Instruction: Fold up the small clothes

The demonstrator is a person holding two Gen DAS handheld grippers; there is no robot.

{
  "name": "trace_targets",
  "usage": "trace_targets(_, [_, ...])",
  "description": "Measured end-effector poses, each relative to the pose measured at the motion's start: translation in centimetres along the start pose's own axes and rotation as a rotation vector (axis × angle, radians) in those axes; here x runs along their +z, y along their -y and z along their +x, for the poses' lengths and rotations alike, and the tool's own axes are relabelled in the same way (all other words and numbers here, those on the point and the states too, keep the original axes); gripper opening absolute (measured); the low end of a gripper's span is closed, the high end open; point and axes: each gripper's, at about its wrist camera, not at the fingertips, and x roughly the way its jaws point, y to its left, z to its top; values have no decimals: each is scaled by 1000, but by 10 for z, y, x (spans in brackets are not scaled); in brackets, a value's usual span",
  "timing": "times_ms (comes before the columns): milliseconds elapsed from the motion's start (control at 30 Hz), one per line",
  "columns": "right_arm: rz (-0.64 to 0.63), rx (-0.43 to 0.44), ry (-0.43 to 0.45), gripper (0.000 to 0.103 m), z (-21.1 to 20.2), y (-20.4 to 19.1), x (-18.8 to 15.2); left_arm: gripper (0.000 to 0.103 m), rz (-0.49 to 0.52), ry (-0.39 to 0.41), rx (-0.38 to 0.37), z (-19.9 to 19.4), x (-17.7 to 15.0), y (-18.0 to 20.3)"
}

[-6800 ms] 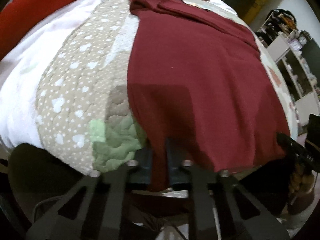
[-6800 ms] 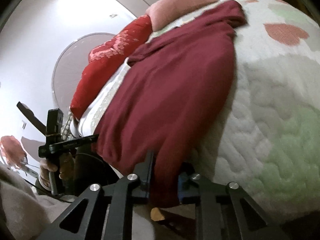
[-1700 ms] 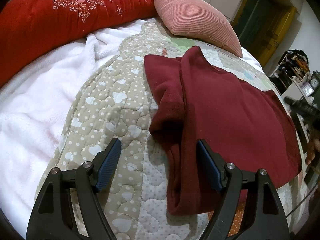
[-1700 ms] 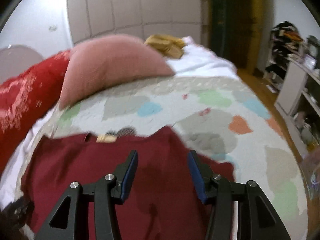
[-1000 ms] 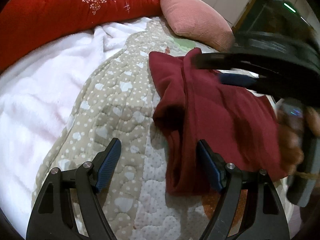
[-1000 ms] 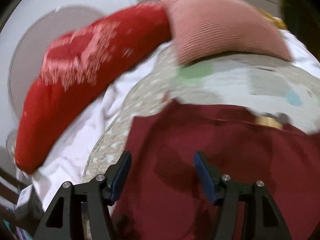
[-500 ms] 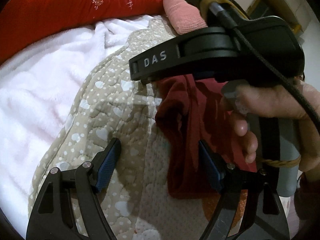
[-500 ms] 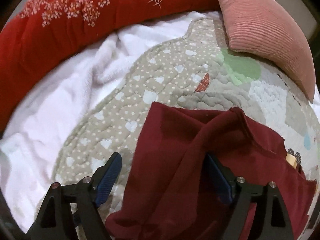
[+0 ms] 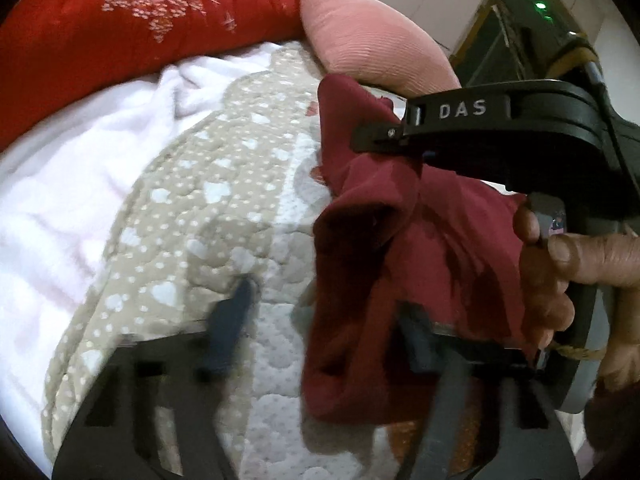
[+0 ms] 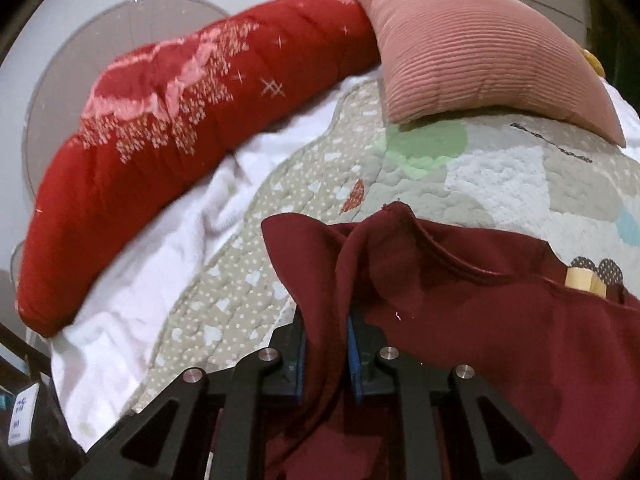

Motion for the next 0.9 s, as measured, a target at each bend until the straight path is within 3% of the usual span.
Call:
trace_targets(33, [7, 9, 10, 15, -5, 0, -1, 43, 4, -3, -17, 0, 1, 1])
trace_targets(67, [16, 19, 23, 15, -10, 2, -2, 27, 6, -11, -39, 0, 2, 2])
trace_targets(167, [29, 40, 50, 14, -27, 3, -7, 18, 25, -8, -42, -6, 2, 13])
trace_targets(300, [48, 71, 105, 14, -56, 14, -13, 16, 66, 9, -68, -23, 3, 34])
trace_targets(567, [73, 53, 201, 13, -129, 57, -26, 16, 195, 13, -167, -42, 4, 122])
trace_targets(900, [184, -61, 284, 11, -207, 150, -70, 16, 371, -72, -245, -3, -14, 240])
